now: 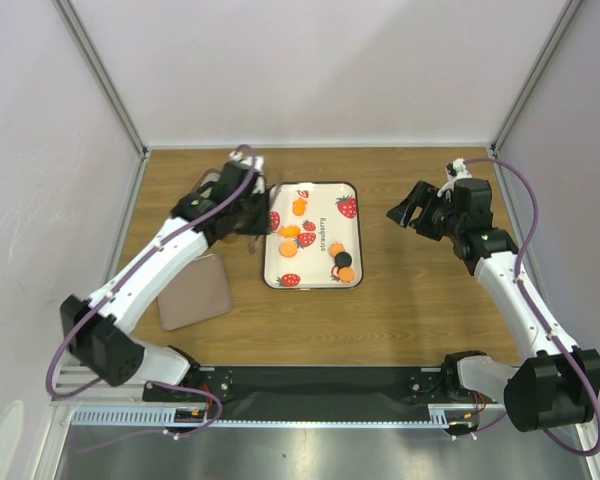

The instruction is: Pack the cookies

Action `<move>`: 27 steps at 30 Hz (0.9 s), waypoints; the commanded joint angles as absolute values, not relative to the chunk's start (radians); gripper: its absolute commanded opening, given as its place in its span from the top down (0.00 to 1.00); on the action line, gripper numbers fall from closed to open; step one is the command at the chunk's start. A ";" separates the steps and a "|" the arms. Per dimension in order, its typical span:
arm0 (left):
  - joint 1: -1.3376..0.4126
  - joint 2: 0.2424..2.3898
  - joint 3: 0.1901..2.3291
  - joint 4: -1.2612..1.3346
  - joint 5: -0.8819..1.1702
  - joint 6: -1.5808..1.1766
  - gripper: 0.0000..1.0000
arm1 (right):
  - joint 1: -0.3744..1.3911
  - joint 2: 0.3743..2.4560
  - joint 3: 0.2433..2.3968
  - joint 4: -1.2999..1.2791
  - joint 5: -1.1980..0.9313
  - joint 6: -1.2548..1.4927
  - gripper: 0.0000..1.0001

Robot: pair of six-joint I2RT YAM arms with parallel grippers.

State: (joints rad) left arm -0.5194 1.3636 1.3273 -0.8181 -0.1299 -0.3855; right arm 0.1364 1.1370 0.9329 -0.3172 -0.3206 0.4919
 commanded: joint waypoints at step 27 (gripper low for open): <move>-1.019 2.422 2.108 -0.362 -0.184 -0.543 0.50 | 0.132 0.980 1.335 -0.569 -0.117 0.529 0.21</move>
